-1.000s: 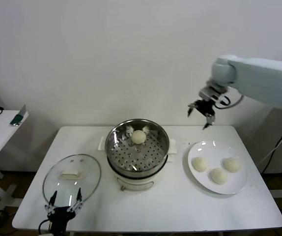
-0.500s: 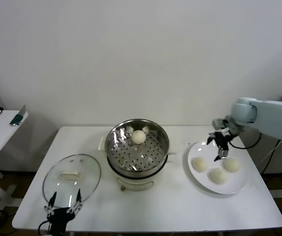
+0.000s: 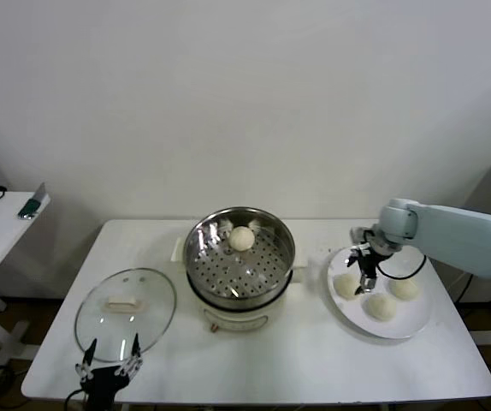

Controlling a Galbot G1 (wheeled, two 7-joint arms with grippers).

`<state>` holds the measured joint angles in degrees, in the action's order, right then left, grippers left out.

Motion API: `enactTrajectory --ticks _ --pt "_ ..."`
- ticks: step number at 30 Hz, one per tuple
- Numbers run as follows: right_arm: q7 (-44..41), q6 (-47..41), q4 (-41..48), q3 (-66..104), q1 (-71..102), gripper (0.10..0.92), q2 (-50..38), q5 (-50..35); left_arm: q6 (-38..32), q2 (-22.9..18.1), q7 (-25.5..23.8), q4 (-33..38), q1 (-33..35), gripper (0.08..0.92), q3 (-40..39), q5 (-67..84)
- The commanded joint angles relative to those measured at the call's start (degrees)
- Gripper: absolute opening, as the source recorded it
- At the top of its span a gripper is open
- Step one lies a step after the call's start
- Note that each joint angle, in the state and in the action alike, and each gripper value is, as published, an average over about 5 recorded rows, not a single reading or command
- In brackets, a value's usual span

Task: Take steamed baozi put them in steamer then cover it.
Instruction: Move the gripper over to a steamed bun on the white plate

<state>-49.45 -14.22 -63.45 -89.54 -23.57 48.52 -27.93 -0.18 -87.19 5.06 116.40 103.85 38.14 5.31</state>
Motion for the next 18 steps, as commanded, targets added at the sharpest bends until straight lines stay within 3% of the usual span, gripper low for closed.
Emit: enactTrajectory --ticks 1,18 --pt "0.84 -1.47 3.36 3.44 4.68 0.822 1.66 1.33 0.01 0.0 0.01 -0.04 0.04 0.823 0.03 -0.09" --pt "-1.46 -0.5 3.43 3.33 2.79 0.688 1.81 3.59 0.0 -0.06 0.33 -0.12 -0.16 0.823 0.03 -0.08"
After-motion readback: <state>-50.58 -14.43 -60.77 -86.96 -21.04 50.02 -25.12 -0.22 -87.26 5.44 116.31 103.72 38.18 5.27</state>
